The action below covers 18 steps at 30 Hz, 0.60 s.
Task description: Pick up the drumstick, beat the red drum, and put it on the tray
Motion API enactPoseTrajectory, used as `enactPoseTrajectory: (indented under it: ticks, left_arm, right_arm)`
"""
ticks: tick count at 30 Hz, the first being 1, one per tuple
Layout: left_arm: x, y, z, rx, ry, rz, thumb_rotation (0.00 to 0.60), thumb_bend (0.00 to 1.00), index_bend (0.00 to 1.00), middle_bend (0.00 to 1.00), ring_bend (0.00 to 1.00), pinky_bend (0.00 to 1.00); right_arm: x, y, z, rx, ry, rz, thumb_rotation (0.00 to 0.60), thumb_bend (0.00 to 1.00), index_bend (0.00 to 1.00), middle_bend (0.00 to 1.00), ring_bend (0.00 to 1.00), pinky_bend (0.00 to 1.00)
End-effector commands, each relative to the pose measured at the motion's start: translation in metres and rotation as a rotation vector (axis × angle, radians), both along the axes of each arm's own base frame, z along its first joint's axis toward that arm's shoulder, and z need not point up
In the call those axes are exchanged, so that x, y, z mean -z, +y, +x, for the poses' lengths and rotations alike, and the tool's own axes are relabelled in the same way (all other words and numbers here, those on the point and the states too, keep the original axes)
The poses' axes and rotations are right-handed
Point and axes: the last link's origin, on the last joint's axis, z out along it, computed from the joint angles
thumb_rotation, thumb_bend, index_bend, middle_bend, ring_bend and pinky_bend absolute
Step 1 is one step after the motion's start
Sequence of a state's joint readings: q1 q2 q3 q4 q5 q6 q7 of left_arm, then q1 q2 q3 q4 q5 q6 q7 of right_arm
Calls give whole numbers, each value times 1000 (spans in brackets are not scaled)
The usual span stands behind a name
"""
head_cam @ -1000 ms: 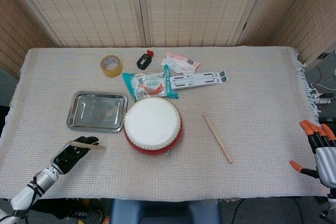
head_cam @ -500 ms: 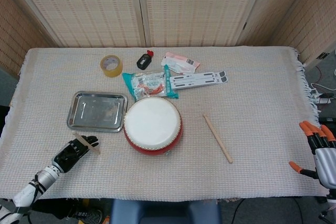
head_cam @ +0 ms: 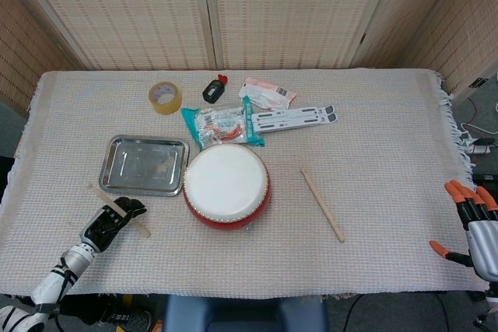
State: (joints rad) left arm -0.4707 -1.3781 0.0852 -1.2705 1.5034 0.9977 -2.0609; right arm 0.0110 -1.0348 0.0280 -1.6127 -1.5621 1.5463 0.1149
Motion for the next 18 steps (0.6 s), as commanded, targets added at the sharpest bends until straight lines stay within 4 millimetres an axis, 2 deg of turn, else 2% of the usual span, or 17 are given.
enactPoseTrajectory:
  ticks: [1,6,18]
  left_arm:
    - [1,2,-1,-35,-27,6,600,416,521,426,322,245]
    - [0,3,-4,-50,-53,19,600,416,526,442,339,270]
    - [7,-5,-1,52,24,56,600,420,574,523,438,363]
  right_arm:
    - [0,0,0,1,1,1,600,0,65,48,0,0]
    - [1,0,0,3,-1,3,600,0,65,48,0,0]
    - [2,-1,2,-2,3,5,600,0,65,48,0,0]
